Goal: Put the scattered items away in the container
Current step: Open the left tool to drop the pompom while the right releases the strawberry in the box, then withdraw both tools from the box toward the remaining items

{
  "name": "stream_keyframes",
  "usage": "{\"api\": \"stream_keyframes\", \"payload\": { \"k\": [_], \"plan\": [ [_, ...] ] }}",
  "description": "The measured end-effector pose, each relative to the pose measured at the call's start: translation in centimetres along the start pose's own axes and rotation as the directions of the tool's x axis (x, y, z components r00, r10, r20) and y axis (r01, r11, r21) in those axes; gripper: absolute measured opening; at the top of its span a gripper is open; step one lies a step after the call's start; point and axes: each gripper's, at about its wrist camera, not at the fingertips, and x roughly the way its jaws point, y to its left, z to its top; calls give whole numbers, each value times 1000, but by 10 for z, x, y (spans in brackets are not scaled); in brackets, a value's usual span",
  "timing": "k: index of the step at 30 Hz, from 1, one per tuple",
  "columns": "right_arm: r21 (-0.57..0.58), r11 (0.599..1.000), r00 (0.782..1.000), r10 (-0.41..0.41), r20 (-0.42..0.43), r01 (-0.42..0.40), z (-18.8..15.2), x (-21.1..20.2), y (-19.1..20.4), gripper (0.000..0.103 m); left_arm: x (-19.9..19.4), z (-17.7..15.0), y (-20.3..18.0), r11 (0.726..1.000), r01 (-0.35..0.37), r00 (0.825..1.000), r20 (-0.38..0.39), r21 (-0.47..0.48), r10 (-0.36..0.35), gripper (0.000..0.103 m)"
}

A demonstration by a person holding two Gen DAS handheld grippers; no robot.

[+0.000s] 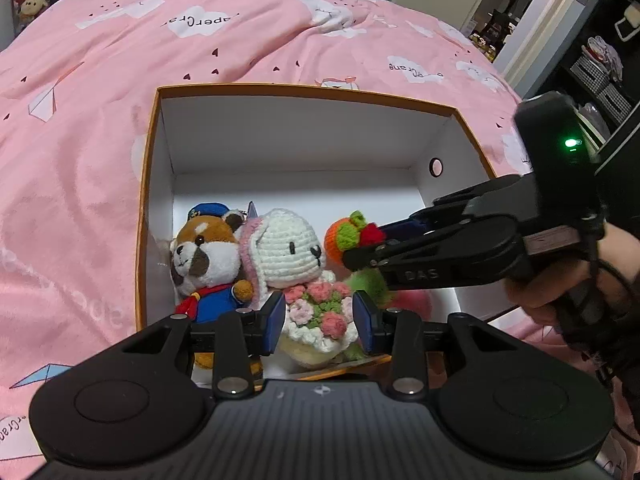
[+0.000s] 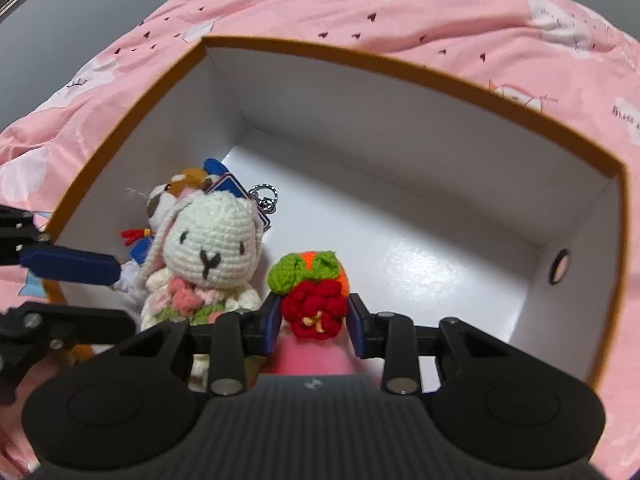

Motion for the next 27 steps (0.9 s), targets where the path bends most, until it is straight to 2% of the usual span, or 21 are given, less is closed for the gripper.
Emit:
{"api": "stream_keyframes", "payload": {
  "k": [4,14,17,19,24,27],
  "plan": [
    [2,999,998,37,-43,-37,2,12,1,38,1,0,1,1000,0,1000,-6,-3,0,42],
    [-2,1000,999,27,-18,-27,-3,-2,9,49,-1,-2,0,1000,-3,1000,-14,-1,3,42],
    [-19,999,999,32,1,-32,-6,-11,12,49,-3,-4,-3,1000,-3,1000,-14,4,3,43],
    [-32,999,999,38,8,-38,-7,-13,13,44,-4,-6,-4,1000,-3,1000,-13,2,3,43],
    [7,997,997,75,-2,-75,-11,-11,10,37,-12,-11,-5,1000,-9,1000,-7,-4,9,43],
    [25,997,997,73,7,-73,-14,-12,9,37,-16,-13,-5,1000,-16,1000,-5,-6,16,43]
  ]
}}
